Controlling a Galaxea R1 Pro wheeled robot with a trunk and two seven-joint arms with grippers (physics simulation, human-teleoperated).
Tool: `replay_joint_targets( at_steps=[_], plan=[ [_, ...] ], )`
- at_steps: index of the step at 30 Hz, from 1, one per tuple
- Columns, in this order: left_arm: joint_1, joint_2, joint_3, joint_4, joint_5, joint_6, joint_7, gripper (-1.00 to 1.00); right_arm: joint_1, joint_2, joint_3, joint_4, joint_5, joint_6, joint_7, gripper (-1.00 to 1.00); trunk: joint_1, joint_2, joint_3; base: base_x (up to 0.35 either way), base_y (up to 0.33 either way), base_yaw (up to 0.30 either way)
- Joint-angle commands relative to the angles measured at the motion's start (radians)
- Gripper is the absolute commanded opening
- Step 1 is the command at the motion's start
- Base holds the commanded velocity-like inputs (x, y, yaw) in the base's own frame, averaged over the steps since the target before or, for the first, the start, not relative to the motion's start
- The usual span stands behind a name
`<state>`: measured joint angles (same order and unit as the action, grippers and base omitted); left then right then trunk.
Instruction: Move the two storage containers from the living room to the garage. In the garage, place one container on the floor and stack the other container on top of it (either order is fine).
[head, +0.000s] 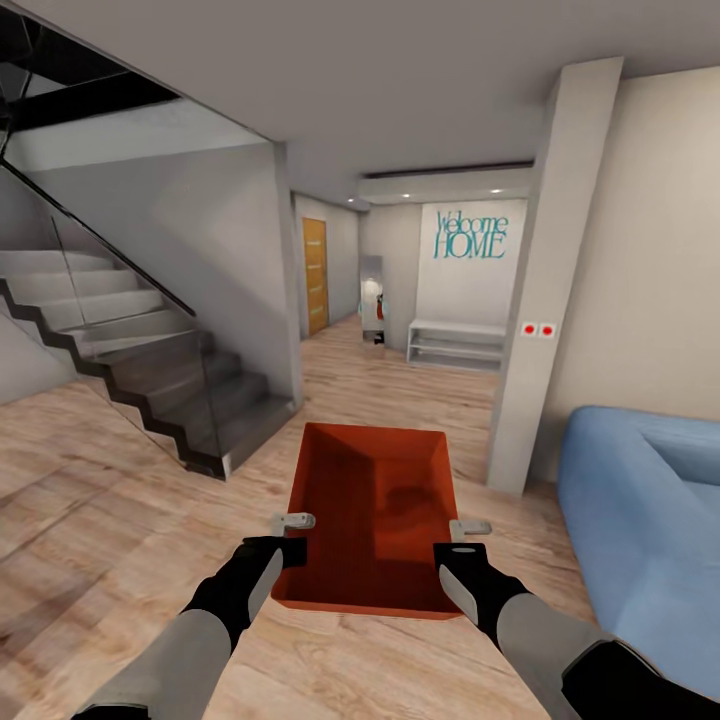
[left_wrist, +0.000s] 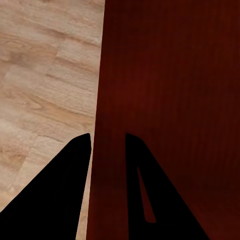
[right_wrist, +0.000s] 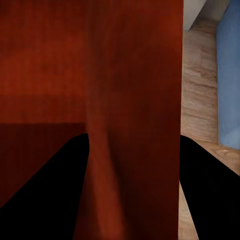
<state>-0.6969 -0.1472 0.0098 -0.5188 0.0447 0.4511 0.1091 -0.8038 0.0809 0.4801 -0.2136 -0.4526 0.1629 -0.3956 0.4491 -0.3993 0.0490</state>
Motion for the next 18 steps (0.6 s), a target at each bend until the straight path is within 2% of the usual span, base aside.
replay_joint_targets(
  at_steps=[1,18],
  plan=[
    [0.0,-0.002,0.001,0.0,-0.005,0.006,0.009,-1.0,0.001,0.01,0.009,-0.006,0.013,0.008,-0.007,-1.0,0.001,-0.001,0.0,0.322,0.0,0.0],
    [0.0,-0.002,0.0,0.006,-0.005,-0.019,0.009,-1.0,-0.002,0.008,0.009,0.0,0.011,0.009,-0.007,-1.0,0.001,-0.001,0.0,0.322,0.0,0.0]
  ],
)
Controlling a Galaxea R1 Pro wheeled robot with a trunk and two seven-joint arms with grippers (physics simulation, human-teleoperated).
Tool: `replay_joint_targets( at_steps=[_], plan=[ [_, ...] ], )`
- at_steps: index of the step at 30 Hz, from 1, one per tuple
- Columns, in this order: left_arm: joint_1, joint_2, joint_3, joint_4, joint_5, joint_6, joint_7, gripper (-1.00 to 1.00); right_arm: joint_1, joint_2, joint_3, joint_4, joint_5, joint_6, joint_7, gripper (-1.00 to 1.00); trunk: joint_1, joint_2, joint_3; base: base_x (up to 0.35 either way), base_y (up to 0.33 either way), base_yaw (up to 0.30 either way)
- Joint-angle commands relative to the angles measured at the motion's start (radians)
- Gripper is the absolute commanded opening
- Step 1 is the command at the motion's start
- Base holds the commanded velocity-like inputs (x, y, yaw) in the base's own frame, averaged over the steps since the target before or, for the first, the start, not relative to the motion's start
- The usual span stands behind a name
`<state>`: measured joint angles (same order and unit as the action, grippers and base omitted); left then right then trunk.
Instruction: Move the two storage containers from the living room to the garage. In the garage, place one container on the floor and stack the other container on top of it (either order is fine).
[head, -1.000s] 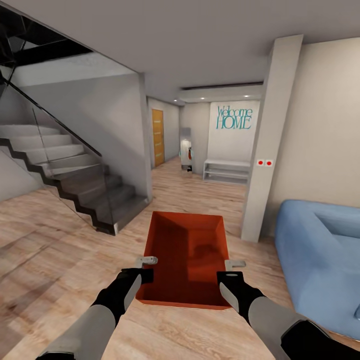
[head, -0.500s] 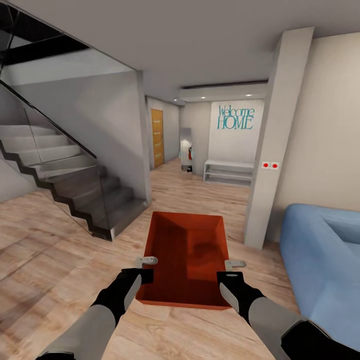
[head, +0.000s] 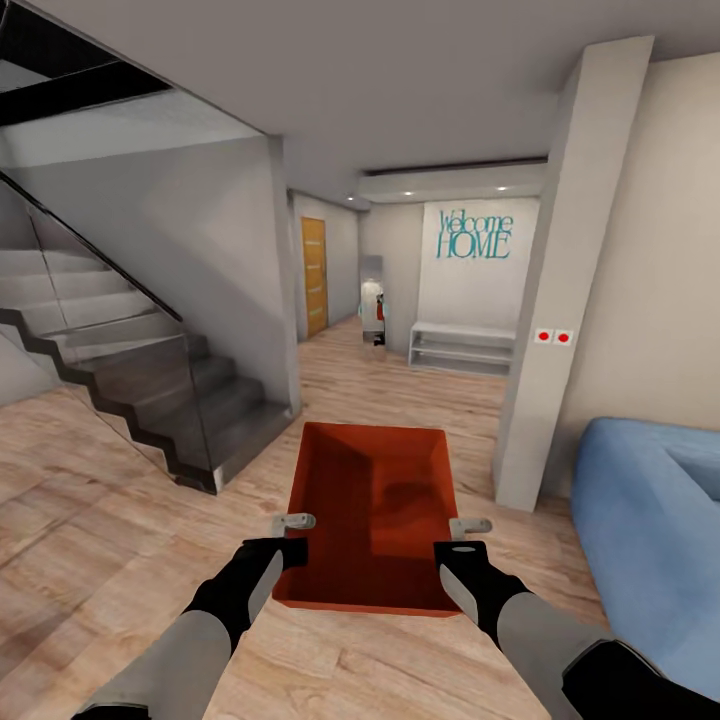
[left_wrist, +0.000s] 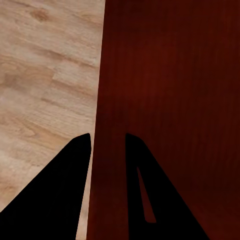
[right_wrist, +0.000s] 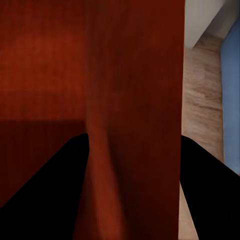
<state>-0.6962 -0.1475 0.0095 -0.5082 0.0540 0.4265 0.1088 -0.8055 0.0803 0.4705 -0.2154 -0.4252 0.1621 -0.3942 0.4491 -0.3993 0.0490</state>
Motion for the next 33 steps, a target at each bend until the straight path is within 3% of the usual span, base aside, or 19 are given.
replay_joint_targets(
  at_steps=[1,33],
  plan=[
    [0.0,-0.002,0.0,-0.004,-0.014,0.006,0.009,-1.0,0.001,0.009,0.019,0.002,-0.017,0.01,-0.009,-1.0,0.001,-0.001,0.0,0.322,0.0,0.0],
    [0.0,-0.001,0.001,-0.004,-0.014,0.006,0.009,-1.0,0.0,0.009,0.022,0.024,-0.018,0.011,-0.008,-1.0,0.001,-0.001,0.0,0.322,0.0,0.0]
  ],
)
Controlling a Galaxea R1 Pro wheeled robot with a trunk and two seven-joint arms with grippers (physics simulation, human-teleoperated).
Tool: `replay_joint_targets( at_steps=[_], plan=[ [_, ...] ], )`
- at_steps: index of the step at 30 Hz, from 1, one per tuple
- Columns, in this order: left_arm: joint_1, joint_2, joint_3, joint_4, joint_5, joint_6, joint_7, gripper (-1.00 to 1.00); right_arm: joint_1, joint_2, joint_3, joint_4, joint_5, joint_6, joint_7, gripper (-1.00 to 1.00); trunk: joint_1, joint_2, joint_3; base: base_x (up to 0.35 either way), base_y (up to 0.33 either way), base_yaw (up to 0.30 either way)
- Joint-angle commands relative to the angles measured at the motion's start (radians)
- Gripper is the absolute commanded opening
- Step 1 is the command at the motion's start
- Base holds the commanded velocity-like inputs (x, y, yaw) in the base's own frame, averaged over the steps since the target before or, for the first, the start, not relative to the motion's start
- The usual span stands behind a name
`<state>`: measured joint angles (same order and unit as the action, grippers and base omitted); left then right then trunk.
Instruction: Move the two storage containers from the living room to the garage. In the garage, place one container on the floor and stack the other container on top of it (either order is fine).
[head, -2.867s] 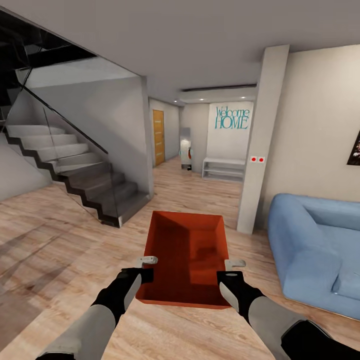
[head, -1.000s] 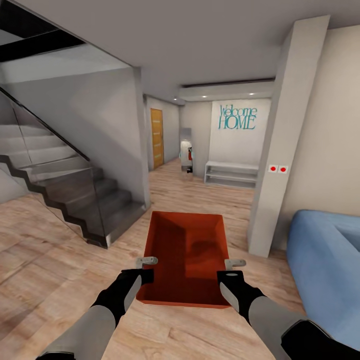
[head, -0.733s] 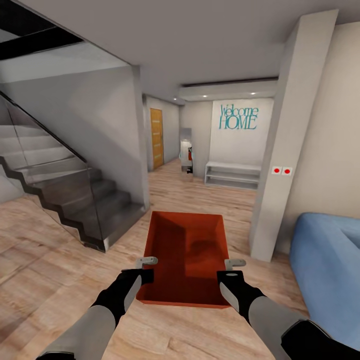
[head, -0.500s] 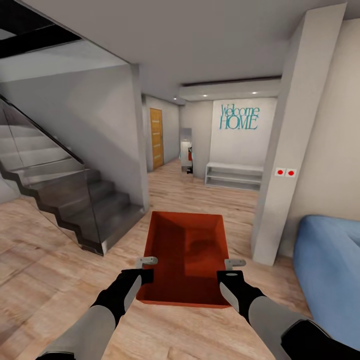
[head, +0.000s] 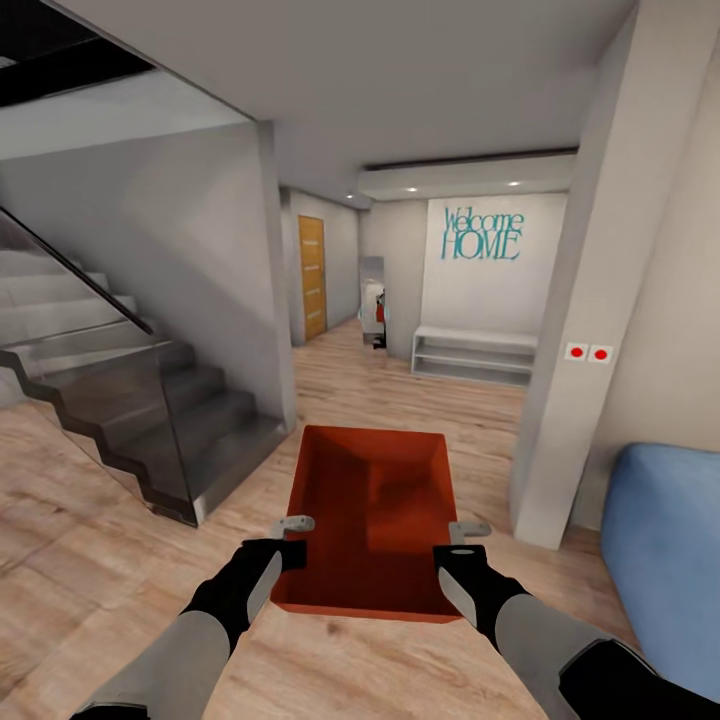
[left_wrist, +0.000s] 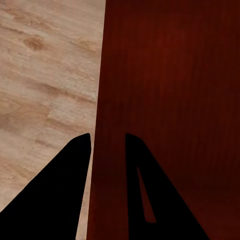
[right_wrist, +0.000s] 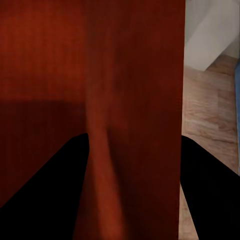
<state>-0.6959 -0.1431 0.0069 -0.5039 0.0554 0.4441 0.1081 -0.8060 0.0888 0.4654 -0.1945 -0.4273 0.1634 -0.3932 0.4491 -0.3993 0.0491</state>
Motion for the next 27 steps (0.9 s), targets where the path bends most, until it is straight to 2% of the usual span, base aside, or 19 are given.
replay_joint_targets(
  at_steps=[1,27],
  plan=[
    [-0.001,-0.006,0.003,-0.009,-0.016,-0.011,0.01,-1.0,0.001,0.0,0.027,0.003,-0.016,0.009,-0.009,-1.0,0.001,-0.001,0.0,0.322,0.0,0.0],
    [-0.001,-0.006,0.003,-0.007,-0.016,-0.011,0.01,-1.0,0.004,0.001,0.027,0.014,-0.019,0.023,-0.007,-1.0,0.001,-0.001,0.0,0.322,0.0,0.0]
  ],
)
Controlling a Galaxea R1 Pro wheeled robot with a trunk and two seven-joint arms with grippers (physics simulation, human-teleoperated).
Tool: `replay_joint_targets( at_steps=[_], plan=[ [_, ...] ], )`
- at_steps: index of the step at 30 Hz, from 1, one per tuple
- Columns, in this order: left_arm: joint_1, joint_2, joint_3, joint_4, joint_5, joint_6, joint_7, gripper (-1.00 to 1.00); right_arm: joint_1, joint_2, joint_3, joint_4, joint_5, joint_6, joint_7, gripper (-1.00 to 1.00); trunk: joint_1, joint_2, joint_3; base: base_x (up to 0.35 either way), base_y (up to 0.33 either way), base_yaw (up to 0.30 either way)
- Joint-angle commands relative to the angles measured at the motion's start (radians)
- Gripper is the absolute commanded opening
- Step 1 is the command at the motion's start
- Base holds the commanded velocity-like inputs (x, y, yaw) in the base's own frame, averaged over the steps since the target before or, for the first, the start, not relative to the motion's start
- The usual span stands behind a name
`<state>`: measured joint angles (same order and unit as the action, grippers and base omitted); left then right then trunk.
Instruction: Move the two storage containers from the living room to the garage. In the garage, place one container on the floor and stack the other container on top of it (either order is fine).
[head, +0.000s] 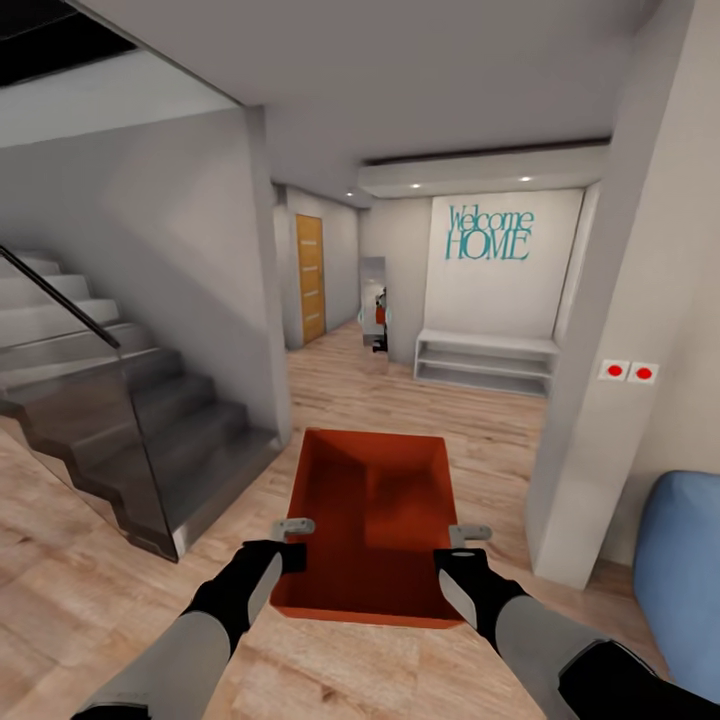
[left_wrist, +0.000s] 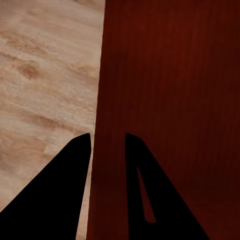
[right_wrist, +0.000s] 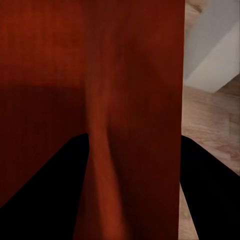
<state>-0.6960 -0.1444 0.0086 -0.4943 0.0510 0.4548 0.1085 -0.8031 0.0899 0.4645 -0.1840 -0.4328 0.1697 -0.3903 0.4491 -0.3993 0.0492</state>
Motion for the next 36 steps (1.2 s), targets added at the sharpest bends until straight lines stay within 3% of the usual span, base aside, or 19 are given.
replay_joint_targets(
  at_steps=[1,36],
  plan=[
    [0.0,-0.005,0.001,-0.016,-0.011,-0.022,0.01,-1.0,0.001,0.0,0.028,0.01,-0.014,0.016,-0.01,-1.0,0.001,-0.001,-0.001,0.322,0.0,0.0],
    [0.0,-0.004,-0.001,-0.009,-0.003,-0.022,0.01,-1.0,0.002,-0.001,0.028,0.018,-0.014,0.013,-0.01,-1.0,0.001,-0.001,-0.001,0.322,0.0,0.0]
  ],
)
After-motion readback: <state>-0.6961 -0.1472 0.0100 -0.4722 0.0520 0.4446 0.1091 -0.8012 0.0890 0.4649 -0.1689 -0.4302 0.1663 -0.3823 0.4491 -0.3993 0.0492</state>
